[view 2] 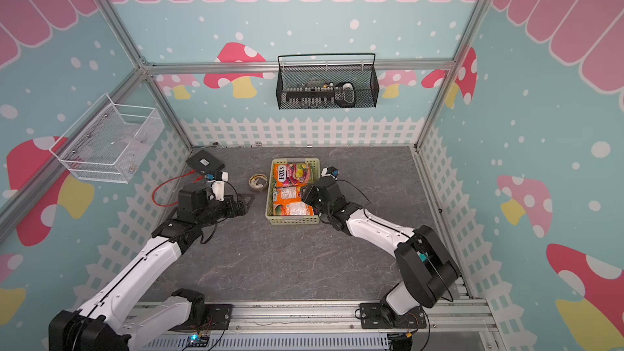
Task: Put the candies in the basket
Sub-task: Place the candy in the basket, then move the candy to the center of the board.
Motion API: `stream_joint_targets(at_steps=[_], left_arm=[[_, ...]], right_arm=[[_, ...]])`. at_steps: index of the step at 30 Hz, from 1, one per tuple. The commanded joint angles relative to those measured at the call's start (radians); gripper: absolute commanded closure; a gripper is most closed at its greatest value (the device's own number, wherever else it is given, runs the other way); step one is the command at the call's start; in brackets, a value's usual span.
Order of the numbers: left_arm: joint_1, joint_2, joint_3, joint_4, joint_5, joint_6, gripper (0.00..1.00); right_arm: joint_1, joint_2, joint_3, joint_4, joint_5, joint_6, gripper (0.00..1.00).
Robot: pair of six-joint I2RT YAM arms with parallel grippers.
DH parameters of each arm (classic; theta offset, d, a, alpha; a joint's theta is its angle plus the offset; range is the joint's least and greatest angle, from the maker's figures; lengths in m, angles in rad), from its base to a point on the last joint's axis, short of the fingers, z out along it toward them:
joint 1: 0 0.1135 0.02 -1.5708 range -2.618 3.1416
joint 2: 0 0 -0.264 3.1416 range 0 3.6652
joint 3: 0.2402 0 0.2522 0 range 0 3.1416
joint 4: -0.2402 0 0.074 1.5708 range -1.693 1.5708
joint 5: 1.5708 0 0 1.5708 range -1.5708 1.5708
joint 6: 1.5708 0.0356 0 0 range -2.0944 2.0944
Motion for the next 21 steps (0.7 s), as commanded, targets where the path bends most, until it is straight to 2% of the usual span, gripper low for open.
stream_joint_targets(at_steps=[1,5,7,9,12,15,17,21], left_arm=[[0.021,-0.039,0.001,0.006,-0.059,-0.057,0.01],[0.050,-0.075,-0.008,0.002,0.015,-0.101,0.01],[0.053,-0.077,-0.007,0.005,0.104,-0.091,0.01],[0.052,-0.067,-0.005,0.000,0.196,-0.082,0.01],[0.049,-0.057,-0.015,-0.001,0.317,-0.098,0.01],[0.019,-0.056,-0.034,0.008,0.385,-0.126,0.03],[-0.029,-0.058,-0.039,0.010,0.388,-0.137,0.05],[-0.152,-0.066,-0.037,0.010,0.330,-0.137,0.07]], right_arm=[[-0.004,-0.084,0.001,-0.164,0.038,-0.063,0.39],[-0.010,-0.186,0.002,-0.396,0.140,-0.062,0.24],[-0.018,-0.231,-0.010,-0.499,0.174,-0.036,0.10],[-0.047,-0.270,-0.028,-0.623,0.199,0.033,0.02],[-0.129,-0.311,-0.070,-0.761,0.201,0.105,0.01],[-0.231,-0.316,-0.096,-0.915,0.249,0.184,0.01],[-0.301,-0.305,-0.096,-1.018,0.293,0.242,0.01],[-0.426,-0.356,-0.135,-1.103,0.403,0.332,0.01]])
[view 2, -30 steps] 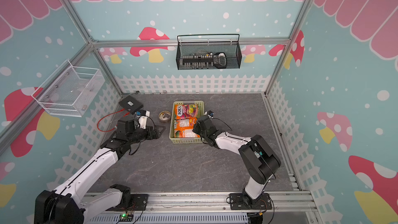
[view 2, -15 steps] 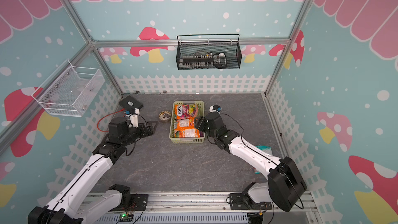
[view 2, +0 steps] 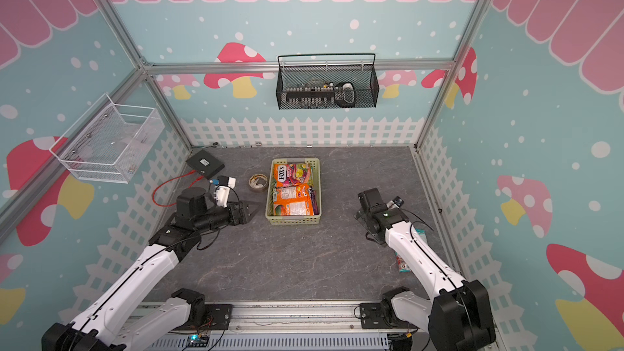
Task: Put the candies in the basket
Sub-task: Move the candy to the center of the board.
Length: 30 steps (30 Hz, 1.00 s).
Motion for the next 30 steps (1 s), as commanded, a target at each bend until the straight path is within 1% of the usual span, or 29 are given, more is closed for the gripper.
stream_joint_targets(at_steps=[1,3,7,11,13,16,18,19,20,21,22,24,30], left_arm=[[-0.074,-0.011,-0.003,0.012,-0.005,-0.013,0.07],[-0.102,-0.007,-0.002,0.019,-0.022,-0.016,0.08],[-0.114,0.018,0.009,0.030,-0.001,-0.015,0.13],[-0.115,0.035,0.013,0.030,0.010,-0.013,0.12],[-0.115,0.039,0.013,0.032,-0.001,-0.004,0.12],[-0.115,0.048,0.019,0.023,-0.017,0.017,0.12],[-0.115,0.056,0.032,0.014,-0.022,0.024,0.12],[-0.115,0.059,0.036,0.011,-0.027,0.026,0.11],[-0.115,0.062,0.038,0.011,-0.033,0.025,0.11],[-0.115,0.062,0.039,0.012,-0.041,0.025,0.10],[-0.115,0.067,0.039,0.011,-0.049,0.025,0.10],[-0.115,0.076,0.042,0.010,-0.055,0.026,0.09],[-0.115,0.084,0.036,0.011,-0.070,0.027,0.06]], right_arm=[[-0.086,-0.061,-0.030,-0.185,0.129,0.135,0.02],[-0.145,-0.098,-0.047,-0.214,0.153,0.169,0.03],[-0.280,-0.146,-0.074,-0.238,0.174,0.147,0.07],[-0.424,-0.172,-0.098,-0.278,0.171,0.126,0.08],[-0.488,-0.189,-0.117,-0.277,0.156,0.115,0.06],[-0.558,-0.235,-0.162,-0.247,0.138,0.106,0.07],[-0.595,-0.279,-0.185,-0.204,0.125,0.085,0.13],[-0.614,-0.304,-0.202,-0.176,0.106,0.069,0.20],[-0.625,-0.324,-0.213,-0.153,0.084,0.056,0.30],[-0.634,-0.347,-0.235,-0.124,0.058,0.042,0.44],[-0.639,-0.360,-0.254,-0.105,0.034,0.040,0.50],[-0.653,-0.357,-0.284,-0.075,0.003,0.035,0.51],[-0.681,-0.263,-0.308,-0.025,-0.057,0.065,0.53]])
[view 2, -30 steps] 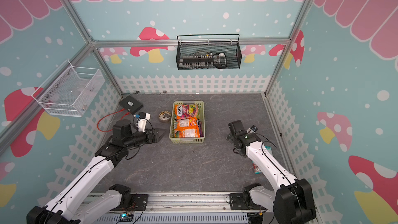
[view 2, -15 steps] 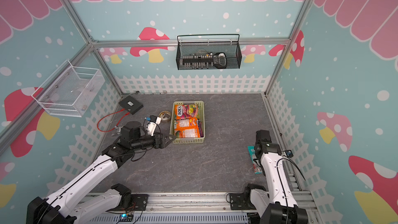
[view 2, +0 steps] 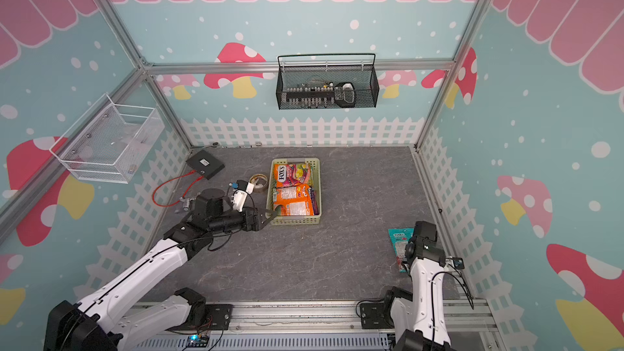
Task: Put the candies in the basket
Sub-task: Move the candy to the center of the board.
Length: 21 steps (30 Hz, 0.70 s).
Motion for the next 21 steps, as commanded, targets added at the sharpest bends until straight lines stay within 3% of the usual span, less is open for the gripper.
stream_joint_targets(at_steps=[1,15,18,21], left_arm=[[-0.004,-0.003,0.024,-0.004,-0.024,0.021,0.06],[-0.005,-0.002,0.018,-0.004,-0.059,0.022,0.03],[-0.004,0.008,0.025,-0.004,-0.058,0.022,0.03],[-0.004,0.007,0.028,-0.004,-0.061,0.022,0.03]], right_arm=[[-0.010,0.021,-0.016,0.059,-0.043,0.015,0.54],[-0.025,0.051,-0.135,0.205,-0.068,0.100,0.67],[-0.024,0.014,-0.165,0.260,-0.066,0.095,0.75],[-0.024,-0.055,-0.215,0.346,-0.067,0.059,0.76]])
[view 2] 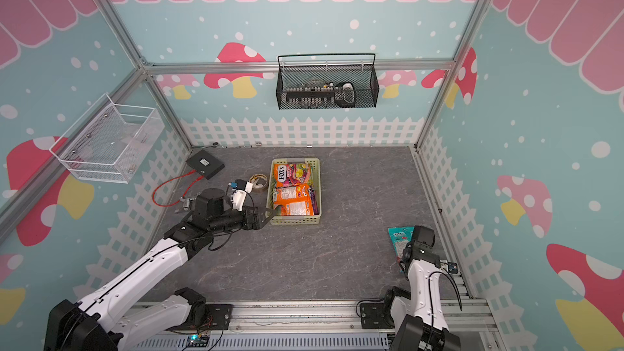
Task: Put the candies in the basket
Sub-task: Move the candy to the center of the board.
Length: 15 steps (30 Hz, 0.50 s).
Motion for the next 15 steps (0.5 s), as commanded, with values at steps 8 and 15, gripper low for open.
stream_joint_targets(at_steps=[8,15], left_arm=[[-0.004,0.004,0.024,-0.005,-0.021,0.021,0.02],[-0.004,0.000,0.032,-0.012,-0.027,0.024,0.02]], right_arm=[[-0.007,-0.109,-0.122,0.200,-0.039,-0.100,0.92],[-0.006,-0.112,-0.137,0.277,-0.074,-0.156,1.00]])
